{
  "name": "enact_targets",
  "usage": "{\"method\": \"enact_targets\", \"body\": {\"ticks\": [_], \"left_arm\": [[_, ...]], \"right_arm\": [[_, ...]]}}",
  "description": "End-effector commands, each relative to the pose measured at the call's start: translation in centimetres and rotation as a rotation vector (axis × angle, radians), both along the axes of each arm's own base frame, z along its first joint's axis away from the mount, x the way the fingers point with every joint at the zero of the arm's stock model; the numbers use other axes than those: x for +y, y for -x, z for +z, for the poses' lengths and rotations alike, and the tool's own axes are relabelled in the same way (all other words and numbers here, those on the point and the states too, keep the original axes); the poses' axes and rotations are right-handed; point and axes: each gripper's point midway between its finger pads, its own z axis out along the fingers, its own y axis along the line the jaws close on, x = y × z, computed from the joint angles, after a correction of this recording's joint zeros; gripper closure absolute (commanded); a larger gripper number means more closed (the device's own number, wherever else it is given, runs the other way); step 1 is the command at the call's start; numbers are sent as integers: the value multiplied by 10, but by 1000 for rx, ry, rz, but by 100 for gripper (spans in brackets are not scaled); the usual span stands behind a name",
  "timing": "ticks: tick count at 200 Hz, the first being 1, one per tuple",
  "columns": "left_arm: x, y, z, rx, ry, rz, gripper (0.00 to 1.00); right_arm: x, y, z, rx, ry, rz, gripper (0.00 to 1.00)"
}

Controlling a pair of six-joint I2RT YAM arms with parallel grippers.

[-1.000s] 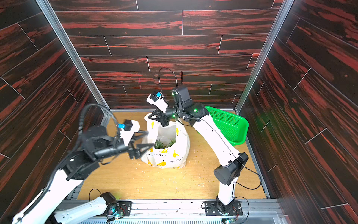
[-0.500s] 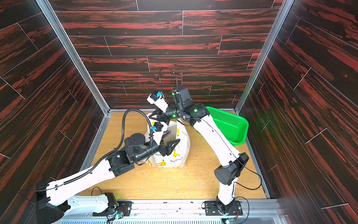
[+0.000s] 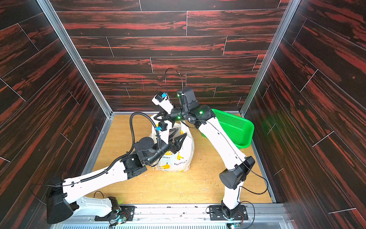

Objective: Place the pineapple into a plastic bag & tie a knot
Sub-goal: Cross the plastic bag at the center of the board.

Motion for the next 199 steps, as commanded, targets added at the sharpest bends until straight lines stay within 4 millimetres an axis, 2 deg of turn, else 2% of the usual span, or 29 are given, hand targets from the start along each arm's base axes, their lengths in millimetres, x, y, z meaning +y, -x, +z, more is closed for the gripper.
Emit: {"method": "enact_targets", "body": {"ticks": [1, 48, 75, 112, 136, 172, 199], "left_arm": [[3, -13, -19, 44, -13, 55, 51], [-1, -15, -41, 89, -24, 53, 56], [-1, -18, -49, 95, -37, 69, 64], [2, -19, -51, 83, -47, 84, 83], [6, -17, -47, 79, -38, 86, 100], [17, 0, -37, 50, 2, 40, 100], [29, 22, -47, 35, -15, -29, 100]], "right_arm": [[-1, 19, 14, -4, -25, 42, 100], [0, 19, 14, -1, -27, 45, 100], [0, 19, 14, -4, -27, 41, 100], [-1, 18, 16, -6, -31, 34, 100], [-1, 17, 16, -5, -31, 27, 100], [-4, 12, 18, -10, -26, -16, 100], [-8, 9, 17, -3, -18, -46, 100]]}}
